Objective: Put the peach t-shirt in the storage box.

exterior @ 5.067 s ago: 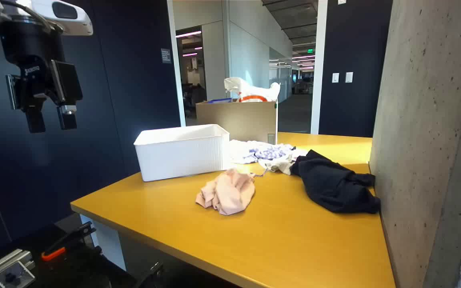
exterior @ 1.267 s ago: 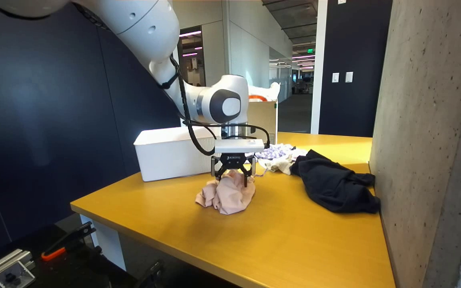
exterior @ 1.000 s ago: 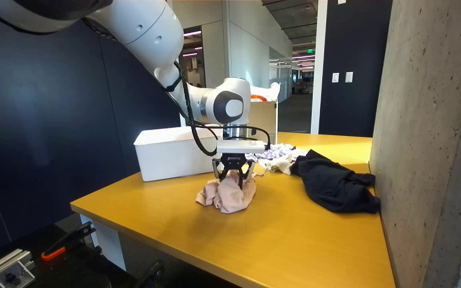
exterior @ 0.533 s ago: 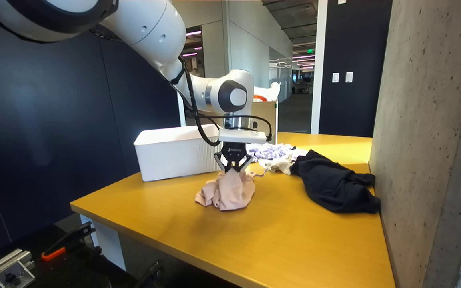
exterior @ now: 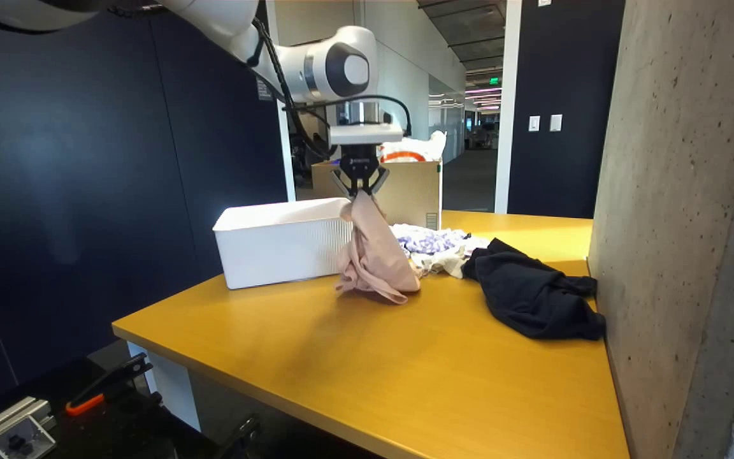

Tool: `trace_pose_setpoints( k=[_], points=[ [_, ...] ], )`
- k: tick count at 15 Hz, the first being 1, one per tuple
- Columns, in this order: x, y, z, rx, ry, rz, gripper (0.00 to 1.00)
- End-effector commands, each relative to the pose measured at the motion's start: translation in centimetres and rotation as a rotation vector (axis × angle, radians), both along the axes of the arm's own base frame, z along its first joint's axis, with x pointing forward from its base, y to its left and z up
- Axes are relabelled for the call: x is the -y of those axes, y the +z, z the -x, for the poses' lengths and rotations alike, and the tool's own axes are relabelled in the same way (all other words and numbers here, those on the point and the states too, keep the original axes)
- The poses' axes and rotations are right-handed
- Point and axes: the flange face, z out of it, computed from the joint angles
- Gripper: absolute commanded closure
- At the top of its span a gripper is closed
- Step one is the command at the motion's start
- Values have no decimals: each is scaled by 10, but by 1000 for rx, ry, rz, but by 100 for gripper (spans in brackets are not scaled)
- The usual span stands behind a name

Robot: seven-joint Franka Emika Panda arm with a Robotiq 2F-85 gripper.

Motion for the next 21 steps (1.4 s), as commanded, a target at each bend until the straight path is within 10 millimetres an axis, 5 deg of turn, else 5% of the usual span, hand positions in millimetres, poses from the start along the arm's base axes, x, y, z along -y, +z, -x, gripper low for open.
trace_pose_setpoints(
  k=[1, 5, 8, 11, 16, 21],
  points=[
    [-41, 93, -2, 122, -13, 51, 97],
    [-101, 195, 13, 273, 13, 84, 97],
    [-142, 228, 18, 346, 67, 109, 97],
    [-175, 240, 14, 433, 131, 125, 97],
    [-175, 185, -15, 477, 209, 56, 97],
    [-180, 90, -35, 408, 300, 26, 97]
  ],
)
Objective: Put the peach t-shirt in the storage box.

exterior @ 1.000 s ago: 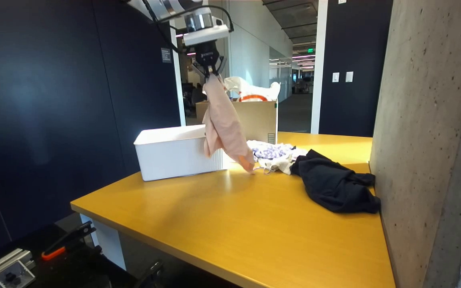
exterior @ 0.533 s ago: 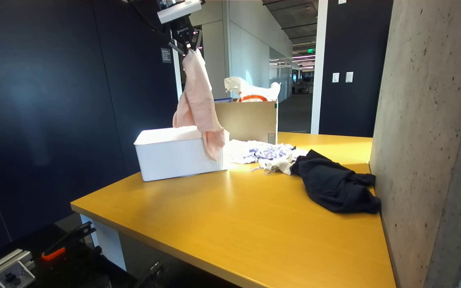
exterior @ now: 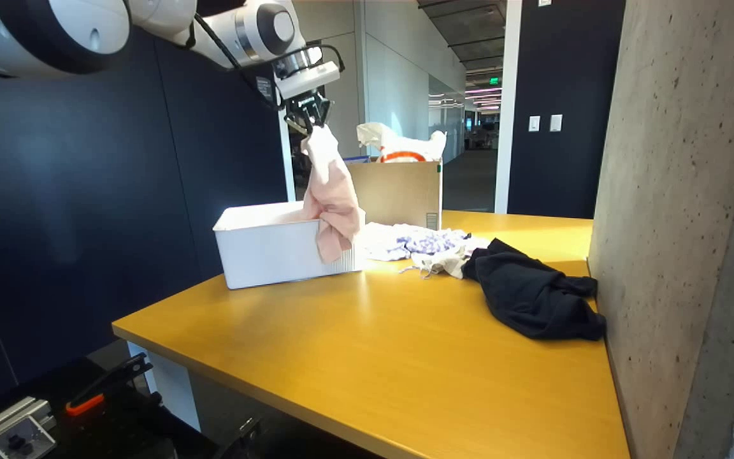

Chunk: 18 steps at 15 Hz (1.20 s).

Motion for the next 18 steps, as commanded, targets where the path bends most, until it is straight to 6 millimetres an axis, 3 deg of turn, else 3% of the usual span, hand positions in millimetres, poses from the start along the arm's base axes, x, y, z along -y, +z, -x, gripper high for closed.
trace_pose_setpoints(
  k=[1, 5, 7, 9, 10, 11, 13, 18],
  points=[
    [-5, -51, -9, -41, 88, -28, 97],
    [-28, -111, -3, -157, 212, -34, 97],
    [-34, -128, 1, -208, 276, -50, 97],
    [-36, -131, 5, -242, 306, -54, 97],
    [-33, -130, 6, -256, 305, -53, 61],
    [-25, -126, 4, -254, 290, -43, 60],
    [-7, -114, -1, -226, 240, -20, 47],
    [74, -68, -16, -148, 105, -36, 11]
  ],
)
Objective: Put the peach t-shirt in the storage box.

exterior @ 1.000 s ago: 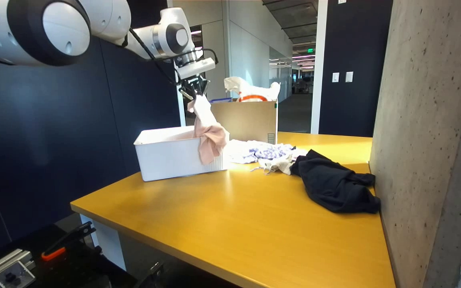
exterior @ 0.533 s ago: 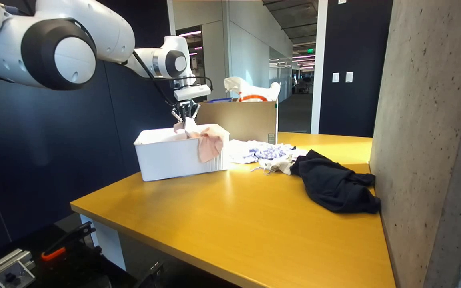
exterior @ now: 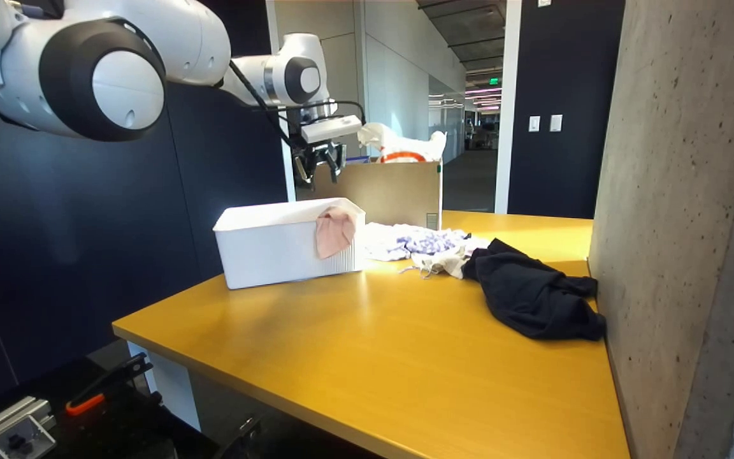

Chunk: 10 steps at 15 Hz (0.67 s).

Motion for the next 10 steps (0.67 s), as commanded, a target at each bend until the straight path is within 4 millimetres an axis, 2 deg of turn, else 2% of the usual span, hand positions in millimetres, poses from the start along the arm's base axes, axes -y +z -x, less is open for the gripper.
trace_pose_setpoints(
  k=[1, 2, 3, 6, 10],
  points=[
    [63, 45, -2, 14, -119, -19, 5],
    [83, 49, -1, 2, -155, -18, 1],
    [107, 55, 1, -28, -212, -25, 0],
    [164, 57, 9, -112, -358, -40, 0],
    [218, 42, 23, -238, -514, -72, 0]
  ],
)
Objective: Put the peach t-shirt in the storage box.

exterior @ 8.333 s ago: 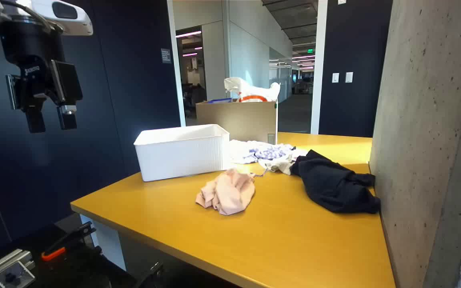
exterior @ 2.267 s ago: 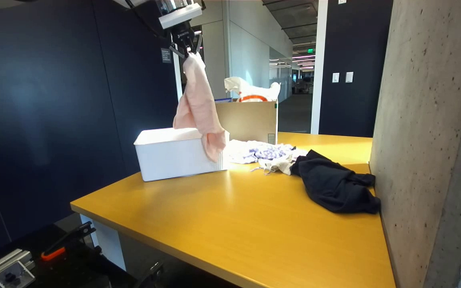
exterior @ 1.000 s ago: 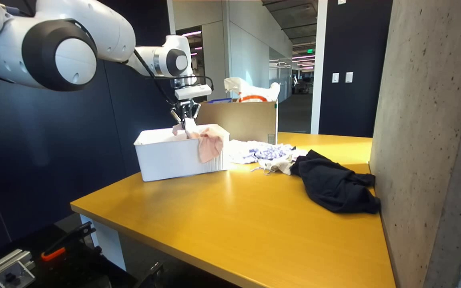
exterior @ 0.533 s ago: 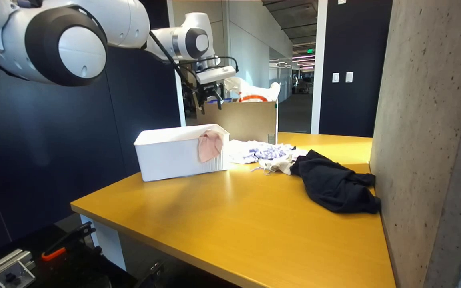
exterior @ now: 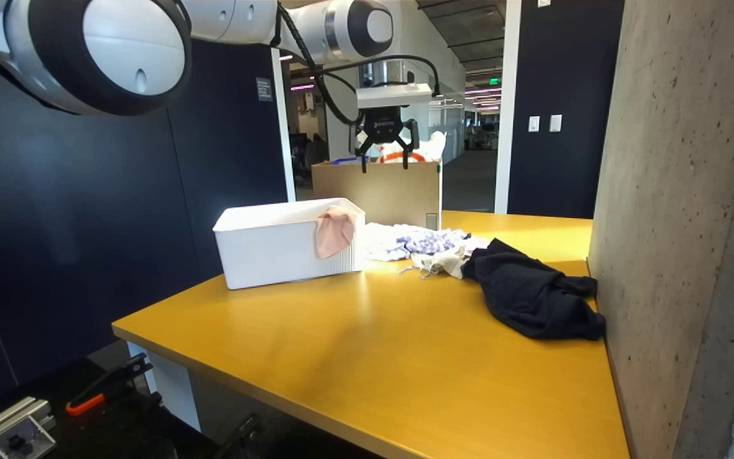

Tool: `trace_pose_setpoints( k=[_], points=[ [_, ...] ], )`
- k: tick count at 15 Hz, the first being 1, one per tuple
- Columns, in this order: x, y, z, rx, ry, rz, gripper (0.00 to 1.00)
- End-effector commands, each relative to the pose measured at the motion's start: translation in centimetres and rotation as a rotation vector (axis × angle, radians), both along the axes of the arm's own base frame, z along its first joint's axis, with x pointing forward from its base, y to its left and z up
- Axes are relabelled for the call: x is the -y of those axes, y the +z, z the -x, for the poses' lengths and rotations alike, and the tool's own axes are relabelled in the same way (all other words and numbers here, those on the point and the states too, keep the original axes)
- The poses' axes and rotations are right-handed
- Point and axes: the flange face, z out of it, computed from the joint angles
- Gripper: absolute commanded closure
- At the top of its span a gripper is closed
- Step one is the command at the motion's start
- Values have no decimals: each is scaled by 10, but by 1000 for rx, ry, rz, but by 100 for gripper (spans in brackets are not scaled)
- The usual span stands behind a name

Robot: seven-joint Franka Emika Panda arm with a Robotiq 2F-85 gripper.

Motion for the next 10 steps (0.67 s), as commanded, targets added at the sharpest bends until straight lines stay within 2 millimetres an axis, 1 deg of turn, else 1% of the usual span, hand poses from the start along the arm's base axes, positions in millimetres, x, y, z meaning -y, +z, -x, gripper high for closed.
trace_pose_setpoints(
  k=[1, 2, 4, 5, 7, 10],
  points=[
    [29, -8, 15, -118, -132, -49, 0],
    [35, -13, 17, -147, -165, -62, 0],
    [46, -16, 21, -173, -241, -82, 0],
    [58, -18, 24, -190, -283, -95, 0],
    [77, -25, 29, -217, -349, -110, 0],
    [94, -38, 31, -232, -378, -127, 0]
  ],
)
